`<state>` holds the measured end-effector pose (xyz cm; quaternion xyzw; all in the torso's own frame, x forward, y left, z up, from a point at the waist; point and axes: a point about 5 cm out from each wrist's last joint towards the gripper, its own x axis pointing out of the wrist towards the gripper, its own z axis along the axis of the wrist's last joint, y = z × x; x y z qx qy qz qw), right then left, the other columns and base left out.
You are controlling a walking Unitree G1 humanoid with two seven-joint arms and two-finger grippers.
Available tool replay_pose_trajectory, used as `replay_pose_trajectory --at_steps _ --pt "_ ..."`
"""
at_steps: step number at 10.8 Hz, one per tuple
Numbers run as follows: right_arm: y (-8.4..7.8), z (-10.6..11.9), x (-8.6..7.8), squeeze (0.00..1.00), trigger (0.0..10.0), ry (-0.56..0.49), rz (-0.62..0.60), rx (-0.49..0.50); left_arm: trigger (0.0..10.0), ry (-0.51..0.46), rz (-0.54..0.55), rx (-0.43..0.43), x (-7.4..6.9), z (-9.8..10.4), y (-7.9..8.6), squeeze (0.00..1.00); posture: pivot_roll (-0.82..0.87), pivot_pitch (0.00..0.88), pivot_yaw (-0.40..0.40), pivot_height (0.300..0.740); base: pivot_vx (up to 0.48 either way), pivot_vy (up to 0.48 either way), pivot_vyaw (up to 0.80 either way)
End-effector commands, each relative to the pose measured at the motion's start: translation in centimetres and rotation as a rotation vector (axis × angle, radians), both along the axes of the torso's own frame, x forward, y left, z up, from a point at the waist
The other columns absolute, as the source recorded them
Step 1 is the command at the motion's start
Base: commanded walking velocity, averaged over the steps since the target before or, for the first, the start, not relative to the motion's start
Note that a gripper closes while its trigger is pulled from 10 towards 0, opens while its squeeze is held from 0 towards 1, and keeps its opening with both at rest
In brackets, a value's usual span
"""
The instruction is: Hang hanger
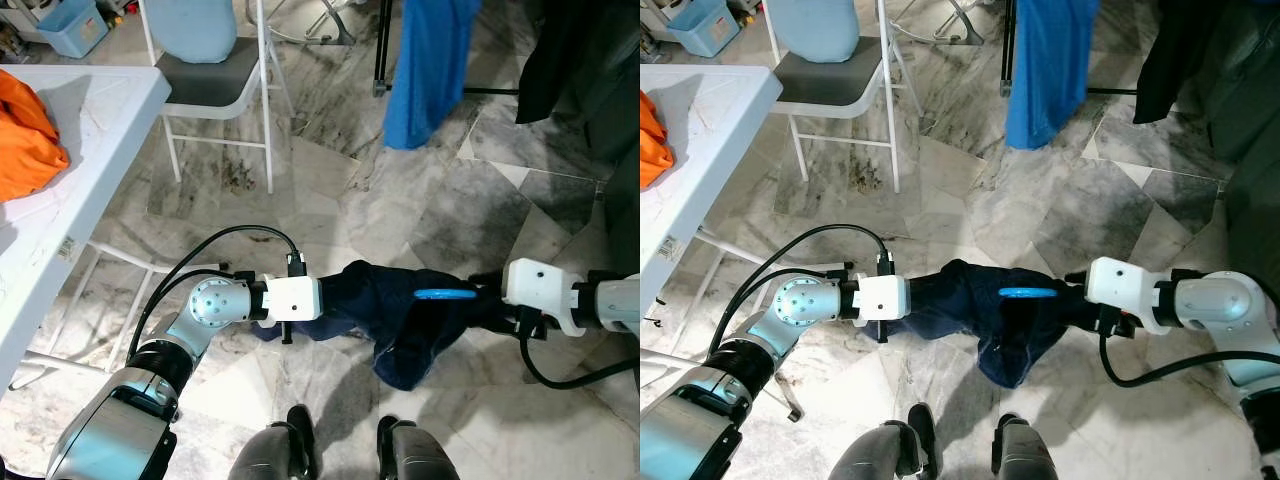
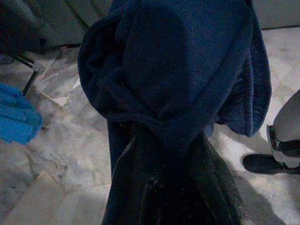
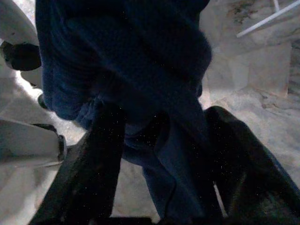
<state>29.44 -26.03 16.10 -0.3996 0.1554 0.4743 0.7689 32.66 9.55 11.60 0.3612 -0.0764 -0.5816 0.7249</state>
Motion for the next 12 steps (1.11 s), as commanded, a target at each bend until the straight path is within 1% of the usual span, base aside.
replay_pose_trajectory --at_steps 1,5,10,11,12 --pt "0.2 -0.4 -0.1 0.0 0.0 0.024 0.021 -0.011 0.0 -0.014 -0.02 0.009 0.0 0.2 0.1 0.0 -0.09 0.297 0.127 0.74 0.0 0.0 0.0" --pt "0.4 -0.2 0.2 0.0 0.0 -0.013 0.023 0.008 0.0 -0.012 -0.023 0.004 -0.1 0.1 0.0 0.0 -0.09 0.294 0.125 0.74 0.0 0.0 0.0" --pt "0.7 -0.9 -0.1 0.0 0.0 -0.007 0.019 0.033 0.0 -0.022 -0.011 0.018 0.0 -0.1 0.1 0.0 -0.1 0.287 0.125 0.74 0.0 0.0 0.0" --pt "1.1 -1.0 -0.1 0.0 0.0 -0.009 0.014 0.071 0.0 -0.028 0.0 0.012 0.0 -0.1 0.0 0.0 -0.1 0.283 0.124 0.74 0.0 0.0 0.0" --pt "1.2 -1.0 0.0 0.0 0.0 -0.011 0.012 0.073 0.0 -0.036 0.016 0.007 0.1 -0.1 0.1 0.0 -0.1 0.281 0.121 0.74 0.0 0.0 0.0"
